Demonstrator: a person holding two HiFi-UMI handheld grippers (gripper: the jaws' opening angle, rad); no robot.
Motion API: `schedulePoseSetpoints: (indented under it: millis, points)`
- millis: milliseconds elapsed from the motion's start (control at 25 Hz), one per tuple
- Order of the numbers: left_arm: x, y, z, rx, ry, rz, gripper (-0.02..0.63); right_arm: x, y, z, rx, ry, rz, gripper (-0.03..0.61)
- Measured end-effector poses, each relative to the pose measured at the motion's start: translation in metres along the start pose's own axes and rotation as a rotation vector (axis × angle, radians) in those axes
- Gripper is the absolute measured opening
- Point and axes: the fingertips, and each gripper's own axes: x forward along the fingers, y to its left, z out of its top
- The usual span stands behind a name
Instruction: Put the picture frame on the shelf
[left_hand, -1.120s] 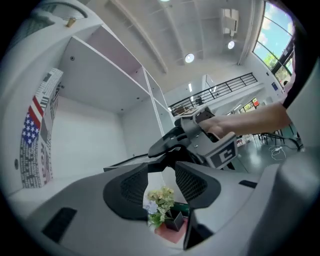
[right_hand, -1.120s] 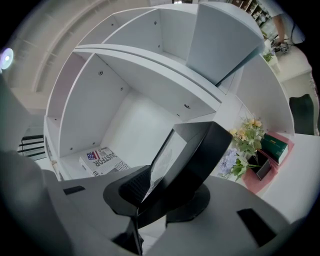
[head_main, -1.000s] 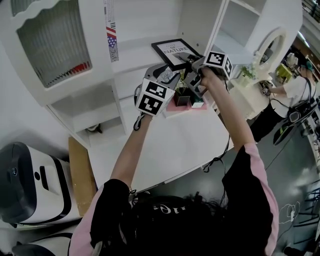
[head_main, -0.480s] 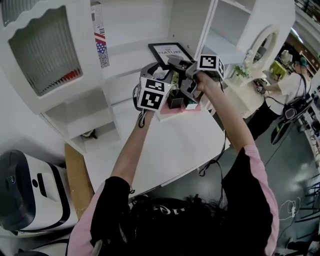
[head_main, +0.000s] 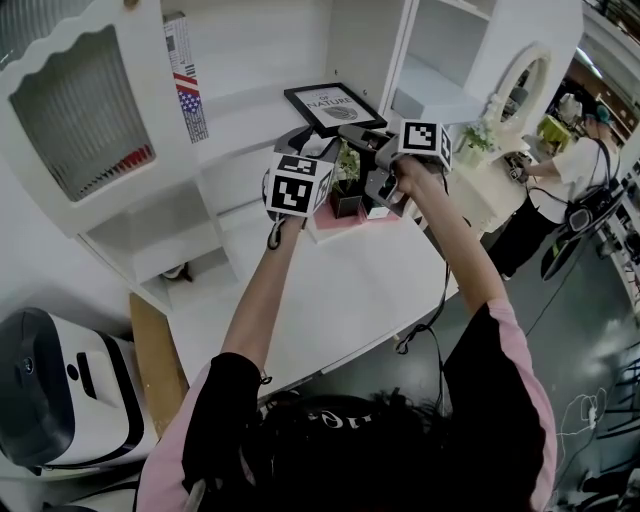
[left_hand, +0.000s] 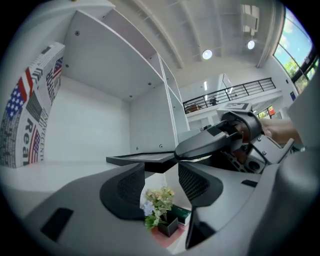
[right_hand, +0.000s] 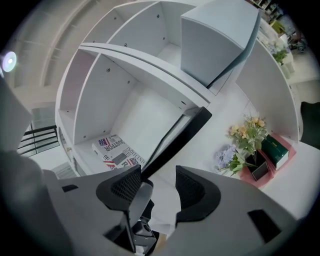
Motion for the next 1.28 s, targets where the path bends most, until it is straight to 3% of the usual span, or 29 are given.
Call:
schedulePoseSetpoints:
  millis: [160,360,600,840,1080,1280]
  points:
    - [-0.013,-0.017,-0.011,-0.1,-0.041,-0.065,0.207,-0.01,-0.006,-0.007,-0.085,0.004,-0.011,0.216]
    - [-0.038,-0.043,-0.037,-0.141,-0.02,-0.12,0.207,-0.029,-0.012,-0.024,-0.274,-0.004,-0.043,0.209]
    - [-0.073,-0.077,-0.076,-0.227,0.01,-0.166,0.207,-0.049,-0.014,-0.072,-0.36,-0.006,0.001,0.173]
    - [-0.112,-0.11,-0.105,-0.251,0.044,-0.173,0.207,-0.071,-0.01,-0.123,-0.537,-0.002,-0.004,0.163]
    - [-0.16,-0.141,-0.13,-0.281,0.085,-0.158,0.207,-0.109,0.0,-0.171,-0.448,-0.06,0.072,0.143]
    - [-0.202,-0.179,-0.155,-0.257,0.117,-0.122,0.207,-0.146,-0.008,-0.218,-0.429,-0.049,0.061,0.129]
